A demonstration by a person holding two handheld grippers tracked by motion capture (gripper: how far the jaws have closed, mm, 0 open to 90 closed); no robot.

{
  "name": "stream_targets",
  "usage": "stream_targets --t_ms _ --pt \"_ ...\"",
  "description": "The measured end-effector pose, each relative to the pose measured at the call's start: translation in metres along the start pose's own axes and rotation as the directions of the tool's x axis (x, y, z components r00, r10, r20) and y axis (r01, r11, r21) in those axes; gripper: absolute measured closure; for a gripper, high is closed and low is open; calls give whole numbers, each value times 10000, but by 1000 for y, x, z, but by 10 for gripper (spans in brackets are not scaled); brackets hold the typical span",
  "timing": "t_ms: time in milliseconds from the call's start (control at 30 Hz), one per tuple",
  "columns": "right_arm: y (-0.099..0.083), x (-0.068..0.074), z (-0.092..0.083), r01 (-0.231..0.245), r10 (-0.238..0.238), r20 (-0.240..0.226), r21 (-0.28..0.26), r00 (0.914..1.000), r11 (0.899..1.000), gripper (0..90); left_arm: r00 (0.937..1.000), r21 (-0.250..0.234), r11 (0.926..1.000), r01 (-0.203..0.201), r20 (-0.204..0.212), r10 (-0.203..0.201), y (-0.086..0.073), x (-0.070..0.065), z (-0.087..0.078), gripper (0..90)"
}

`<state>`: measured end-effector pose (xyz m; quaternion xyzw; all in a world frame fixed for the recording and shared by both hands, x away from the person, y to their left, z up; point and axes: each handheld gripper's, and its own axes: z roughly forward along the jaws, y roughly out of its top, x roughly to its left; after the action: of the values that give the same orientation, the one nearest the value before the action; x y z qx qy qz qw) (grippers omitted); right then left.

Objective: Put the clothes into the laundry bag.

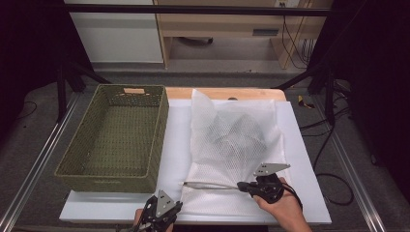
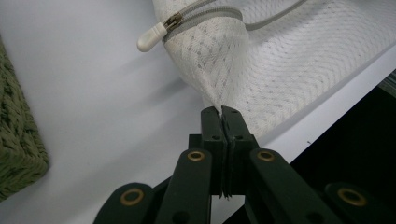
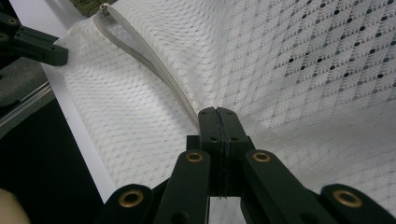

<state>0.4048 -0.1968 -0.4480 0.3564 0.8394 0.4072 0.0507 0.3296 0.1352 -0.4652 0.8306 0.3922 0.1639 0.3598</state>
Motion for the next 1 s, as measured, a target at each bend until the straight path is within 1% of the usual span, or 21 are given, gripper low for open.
stream_targets --t_ms 167,233,467,500,567,767,833,1000 --pt "-3 1 3 81 -81 -1 112 10000 9999 900 10000 -2 10000 58 12 -58 -2 0 1 892" --pt "-3 2 4 61 -61 -23 180 10000 9998 900 10000 18 10000 28 11 -28 -2 0 2 891" --pt "-6 3 11 247 -246 -20 450 9997 9987 900 10000 85 10000 4 96 -5 -3 -1 1 891" --pt "-6 4 11 222 -222 -7 498 9998 9985 900 9999 36 10000 40 92 -41 -4 -1 1 890" --pt "-7 4 12 203 -204 -2 537 9998 9983 900 9999 108 9999 12 125 -13 -4 -2 1 891" --pt "-10 5 12 292 -292 -3 709 9996 9971 900 9999 127 9999 31 164 -33 -6 -2 2 889" --pt "-11 5 12 272 -273 4 748 9996 9968 900 9998 172 9998 -29 174 26 -6 -2 1 889" --pt "-13 3 15 268 -269 5 815 9996 9963 900 9998 162 9999 -18 174 15 -6 -2 2 887"
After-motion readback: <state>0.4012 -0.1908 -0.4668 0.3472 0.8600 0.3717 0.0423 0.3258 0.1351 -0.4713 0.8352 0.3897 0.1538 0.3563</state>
